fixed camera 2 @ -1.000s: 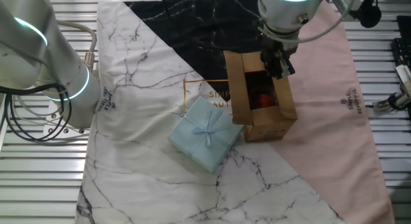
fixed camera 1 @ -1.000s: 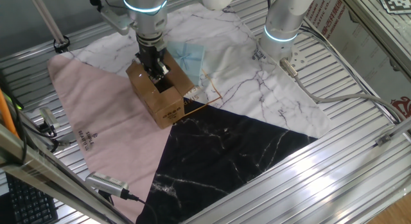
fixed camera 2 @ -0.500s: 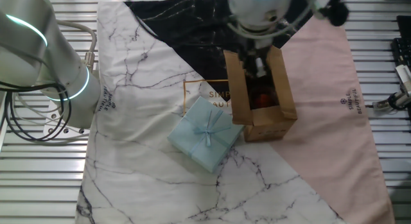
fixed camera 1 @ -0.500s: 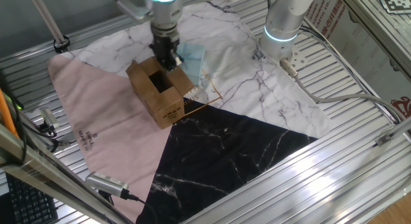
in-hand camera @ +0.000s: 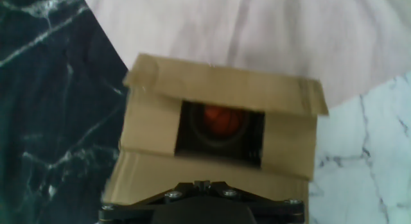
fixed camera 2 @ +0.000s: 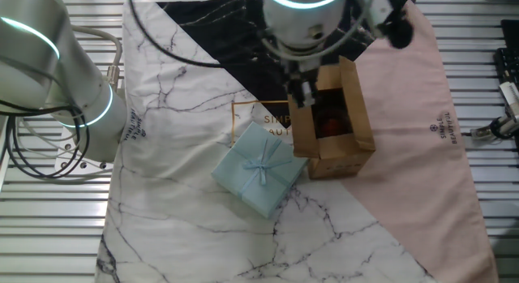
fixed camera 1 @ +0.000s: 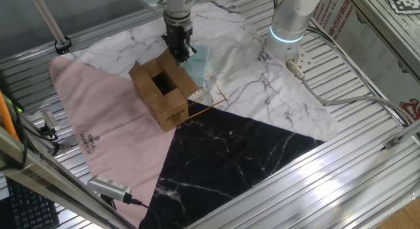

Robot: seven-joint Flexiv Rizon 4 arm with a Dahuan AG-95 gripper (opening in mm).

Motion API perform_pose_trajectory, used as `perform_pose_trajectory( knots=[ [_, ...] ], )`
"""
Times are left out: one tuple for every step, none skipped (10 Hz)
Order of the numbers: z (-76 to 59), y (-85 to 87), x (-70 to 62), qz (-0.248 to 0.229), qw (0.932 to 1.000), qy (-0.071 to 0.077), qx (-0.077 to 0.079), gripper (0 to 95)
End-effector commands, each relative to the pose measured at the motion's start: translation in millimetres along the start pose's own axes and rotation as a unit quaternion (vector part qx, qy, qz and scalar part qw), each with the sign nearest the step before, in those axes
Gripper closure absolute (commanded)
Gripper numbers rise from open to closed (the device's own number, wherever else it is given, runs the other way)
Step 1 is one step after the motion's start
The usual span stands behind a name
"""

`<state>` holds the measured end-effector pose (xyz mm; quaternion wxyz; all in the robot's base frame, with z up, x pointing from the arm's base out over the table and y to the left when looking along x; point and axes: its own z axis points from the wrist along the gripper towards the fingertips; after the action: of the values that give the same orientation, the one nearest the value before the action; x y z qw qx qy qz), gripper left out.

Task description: Cover the box

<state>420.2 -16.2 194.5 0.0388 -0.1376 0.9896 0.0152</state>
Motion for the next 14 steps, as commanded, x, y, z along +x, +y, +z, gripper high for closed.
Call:
perform_pose_trajectory(
  knots=[
    [5.6,0.8,6.6,0.007,1.0,0.006,-0.002,95.0],
    [6.4,0.9,7.9,0.007,0.9999,0.009,-0.002,95.0],
    [7.2,1.0,9.2,0.008,0.9999,0.013,-0.003,95.0],
    [7.8,1.1,9.7,0.009,0.9998,0.016,-0.003,95.0],
    [8.1,1.1,9.5,0.01,0.9998,0.018,-0.004,95.0],
    [8.4,1.0,9.4,0.013,0.9996,0.023,-0.006,95.0],
    [9.6,0.9,9.3,0.015,0.9994,0.03,-0.007,95.0],
    [11.1,0.5,8.9,0.016,0.9991,0.038,-0.01,95.0],
    [11.8,0.6,8.8,0.017,0.9989,0.042,-0.011,95.0],
    [13.3,0.5,8.9,0.017,0.9989,0.043,-0.011,95.0],
    [15.0,-0.4,8.1,0.016,0.9989,0.042,-0.012,95.0],
    [16.1,-0.5,7.6,0.015,0.9989,0.042,-0.012,95.0],
    [16.7,-0.5,7.6,0.015,0.999,0.041,-0.012,95.0],
    [16.8,-0.4,8.4,0.015,0.999,0.041,-0.013,95.0]
  ],
)
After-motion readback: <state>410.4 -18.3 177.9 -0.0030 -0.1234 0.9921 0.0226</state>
